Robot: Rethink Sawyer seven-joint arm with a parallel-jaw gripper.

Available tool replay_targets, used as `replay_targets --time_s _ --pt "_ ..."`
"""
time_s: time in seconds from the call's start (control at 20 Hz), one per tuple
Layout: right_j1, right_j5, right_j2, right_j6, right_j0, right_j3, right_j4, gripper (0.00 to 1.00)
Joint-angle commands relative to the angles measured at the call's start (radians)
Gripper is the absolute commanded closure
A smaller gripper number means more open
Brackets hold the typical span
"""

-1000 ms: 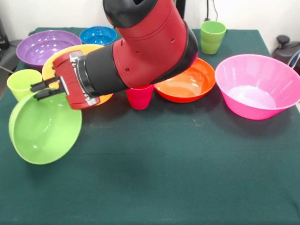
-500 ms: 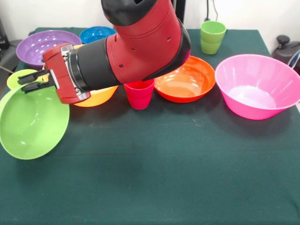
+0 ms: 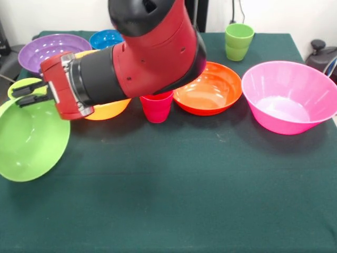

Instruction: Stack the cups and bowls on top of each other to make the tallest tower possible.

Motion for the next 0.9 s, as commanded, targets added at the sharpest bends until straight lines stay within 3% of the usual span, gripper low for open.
replay_targets --time_s 0.05,0.55,0.9 --pt "0.111 -0.055 0.035 -0.107 -0.069 -0.166 -0.074 1.0" --pt "0.193 -0.027 -0.044 -0.047 -0.145 -0.337 -0.108 1.0" --pt "0.217 0.004 -0.049 -0.049 -0.179 -0.447 -0.055 1.0"
